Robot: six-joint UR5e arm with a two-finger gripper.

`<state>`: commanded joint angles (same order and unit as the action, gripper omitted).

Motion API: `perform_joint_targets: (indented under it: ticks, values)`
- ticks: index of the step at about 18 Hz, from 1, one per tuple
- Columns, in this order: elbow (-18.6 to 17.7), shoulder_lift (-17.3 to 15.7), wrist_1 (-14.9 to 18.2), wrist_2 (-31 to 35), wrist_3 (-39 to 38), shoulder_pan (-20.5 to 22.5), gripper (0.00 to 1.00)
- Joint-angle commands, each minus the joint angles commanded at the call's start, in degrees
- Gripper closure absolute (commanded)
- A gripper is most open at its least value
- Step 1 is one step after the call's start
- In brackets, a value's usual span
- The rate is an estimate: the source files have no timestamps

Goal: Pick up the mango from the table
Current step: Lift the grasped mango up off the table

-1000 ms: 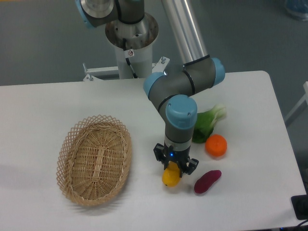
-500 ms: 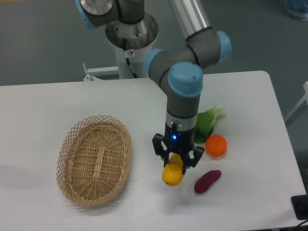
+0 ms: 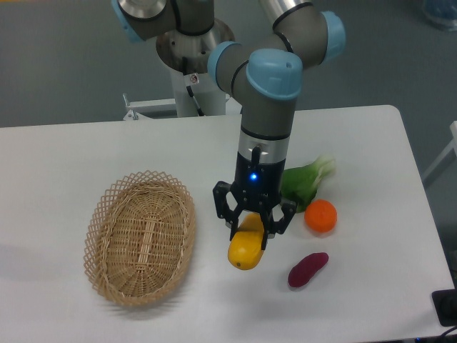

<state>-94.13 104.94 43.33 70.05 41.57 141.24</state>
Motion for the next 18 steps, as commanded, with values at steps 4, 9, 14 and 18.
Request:
perform_joint_targets:
  ticks: [4, 9, 14, 18]
  values:
    - [0.26, -0.09, -0.09, 0.0, 0.61, 0.26, 0.51]
    - [-0.53, -0.88, -0.09, 0.0, 0.0, 0.18, 0.51]
    - [-0.53, -1.5, -0.09, 0.0, -0.09, 0.0, 0.51]
    - [-0.53, -1.85, -0.09, 0.0, -0.18, -0.17, 0.51]
